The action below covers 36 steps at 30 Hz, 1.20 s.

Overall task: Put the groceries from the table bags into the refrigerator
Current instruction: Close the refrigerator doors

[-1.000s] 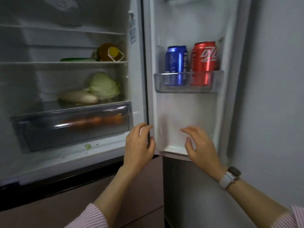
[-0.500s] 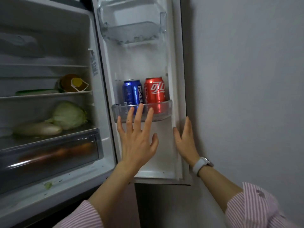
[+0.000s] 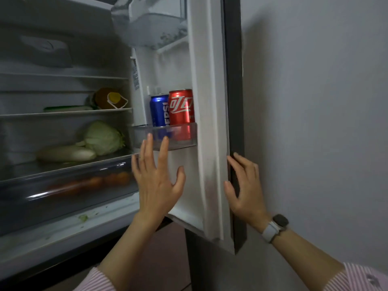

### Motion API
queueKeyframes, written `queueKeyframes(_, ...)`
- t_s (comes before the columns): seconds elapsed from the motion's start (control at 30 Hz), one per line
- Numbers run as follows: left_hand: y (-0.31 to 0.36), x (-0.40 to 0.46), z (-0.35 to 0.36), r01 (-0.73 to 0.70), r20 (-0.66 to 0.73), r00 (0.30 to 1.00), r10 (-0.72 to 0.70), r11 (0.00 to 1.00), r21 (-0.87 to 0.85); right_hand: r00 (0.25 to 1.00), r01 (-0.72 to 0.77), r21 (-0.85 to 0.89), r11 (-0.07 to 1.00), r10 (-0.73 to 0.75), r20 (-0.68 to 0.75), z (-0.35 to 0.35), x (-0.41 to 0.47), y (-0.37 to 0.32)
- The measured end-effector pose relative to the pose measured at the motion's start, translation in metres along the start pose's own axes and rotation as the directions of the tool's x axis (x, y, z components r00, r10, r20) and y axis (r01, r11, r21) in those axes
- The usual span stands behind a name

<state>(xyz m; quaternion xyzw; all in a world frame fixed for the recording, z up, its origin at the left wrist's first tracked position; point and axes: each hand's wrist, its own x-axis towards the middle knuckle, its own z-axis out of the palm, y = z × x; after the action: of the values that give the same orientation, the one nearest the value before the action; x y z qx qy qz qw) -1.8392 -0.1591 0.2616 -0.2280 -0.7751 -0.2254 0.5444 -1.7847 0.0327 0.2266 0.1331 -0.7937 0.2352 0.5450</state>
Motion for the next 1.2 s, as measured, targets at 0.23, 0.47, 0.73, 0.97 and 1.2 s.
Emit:
queueKeyframes(0.23,-0.038,-0.028,-0.054,0.001,-0.016,1.000,-0.002,0.999,-0.041,0.997,0.073,0.058,0.996,-0.072,-0.015,0.019,0.012,-0.049)
queueKeyframes(0.47,-0.087,-0.051,-0.103,-0.127,0.128,0.985,0.112,0.986,0.113,0.942,0.094,0.358,0.929,-0.200,0.271,0.089,0.000,-0.122)
queueKeyframes(0.73,-0.160,-0.073,-0.107,-0.063,0.471,0.871,-0.141,0.918,0.391,0.760,0.184,0.045,0.982,-0.171,0.626,0.175,0.000,-0.130)
queueKeyframes(0.97,-0.197,-0.056,-0.088,0.004,0.534,0.760,-0.371,0.824,0.567,0.645,0.239,-0.093,0.967,-0.086,0.759,0.224,0.017,-0.133)
queueKeyframes(1.2,-0.201,-0.050,-0.087,0.015,0.550,0.733,-0.399,0.819,0.574,0.634,0.217,-0.064,0.974,-0.091,0.768,0.233,0.020,-0.131)
